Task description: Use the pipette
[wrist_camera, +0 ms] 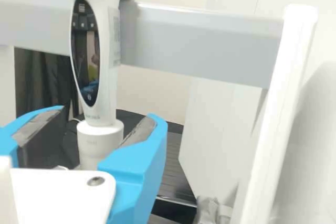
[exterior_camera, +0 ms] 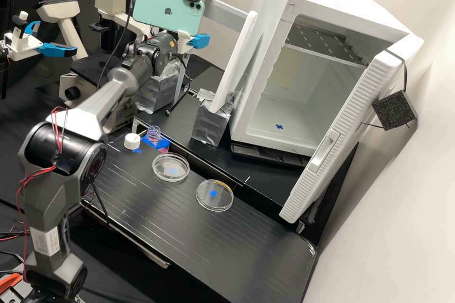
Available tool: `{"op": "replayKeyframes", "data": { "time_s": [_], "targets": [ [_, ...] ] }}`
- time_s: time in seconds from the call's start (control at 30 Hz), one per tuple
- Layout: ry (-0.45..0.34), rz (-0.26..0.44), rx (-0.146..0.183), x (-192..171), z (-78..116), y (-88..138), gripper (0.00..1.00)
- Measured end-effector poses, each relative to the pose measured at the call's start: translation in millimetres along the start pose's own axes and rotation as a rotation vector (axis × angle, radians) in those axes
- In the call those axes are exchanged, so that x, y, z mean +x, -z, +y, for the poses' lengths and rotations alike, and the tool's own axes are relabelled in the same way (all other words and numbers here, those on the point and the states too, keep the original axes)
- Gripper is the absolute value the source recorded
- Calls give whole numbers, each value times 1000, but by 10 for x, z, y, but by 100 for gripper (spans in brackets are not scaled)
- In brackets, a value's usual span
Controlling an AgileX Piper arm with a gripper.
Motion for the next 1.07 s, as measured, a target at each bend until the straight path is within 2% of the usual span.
{"op": "replayKeyframes", "data": {
  "time_s": [0.17,0.3,0.37,0.43,0.53,0.57,0.67,0.9,1.07],
  "targets": [
    [-28,19,-1,-215,-77,-83,100],
    [-66,151,7,-554,-194,-92,100],
    [-153,206,12,-739,-216,-94,100],
    [-282,207,25,-904,-215,-165,100],
    [-473,170,94,-1152,-248,-372,100],
    [-508,162,104,-1195,-285,-434,100],
    [-617,153,89,-1334,-452,-660,100],
    [-661,223,107,-1394,-788,-1025,100],
    [-609,213,126,-1379,-908,-1253,100]
  ]
}}
